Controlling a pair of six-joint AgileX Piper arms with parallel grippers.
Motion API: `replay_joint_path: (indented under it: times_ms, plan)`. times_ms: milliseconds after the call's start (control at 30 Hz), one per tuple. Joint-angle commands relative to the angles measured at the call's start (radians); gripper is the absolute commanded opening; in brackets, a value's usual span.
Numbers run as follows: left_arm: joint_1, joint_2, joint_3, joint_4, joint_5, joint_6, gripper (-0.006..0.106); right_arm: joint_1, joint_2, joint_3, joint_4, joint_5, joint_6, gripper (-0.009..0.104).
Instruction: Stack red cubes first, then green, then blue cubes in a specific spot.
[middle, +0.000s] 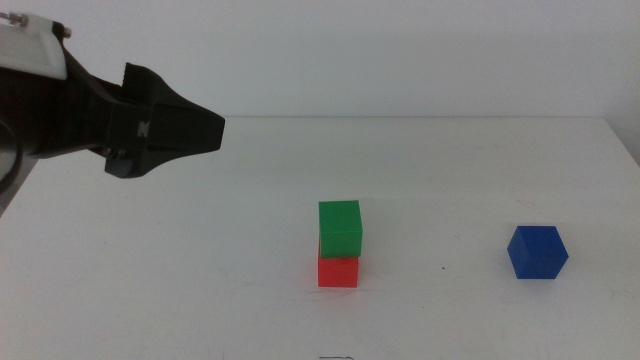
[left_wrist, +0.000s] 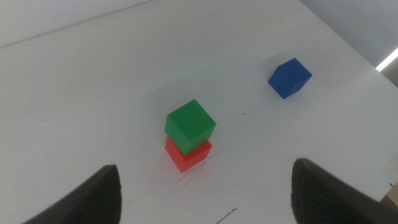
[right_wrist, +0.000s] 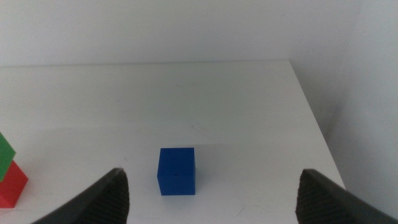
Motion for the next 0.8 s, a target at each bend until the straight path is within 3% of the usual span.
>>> replay_joint_path:
  times_ms: [0, 467, 767]
  plan:
    - [-0.002, -0.013, -0.024, -0.041, -0.051, -0.009, 0.094, 0.002, 0.117, -0.150, -0.010, 0.028, -0.006, 0.094]
    - [-0.002, -0.013, -0.024, -0.041, -0.051, -0.009, 0.094, 0.002, 0.643, -0.486, -0.009, 0.258, 0.004, 0.094]
    - [-0.002, -0.013, -0.024, -0.041, -0.051, -0.009, 0.094, 0.002, 0.765, -0.490, 0.077, 0.289, -0.001, 0.094]
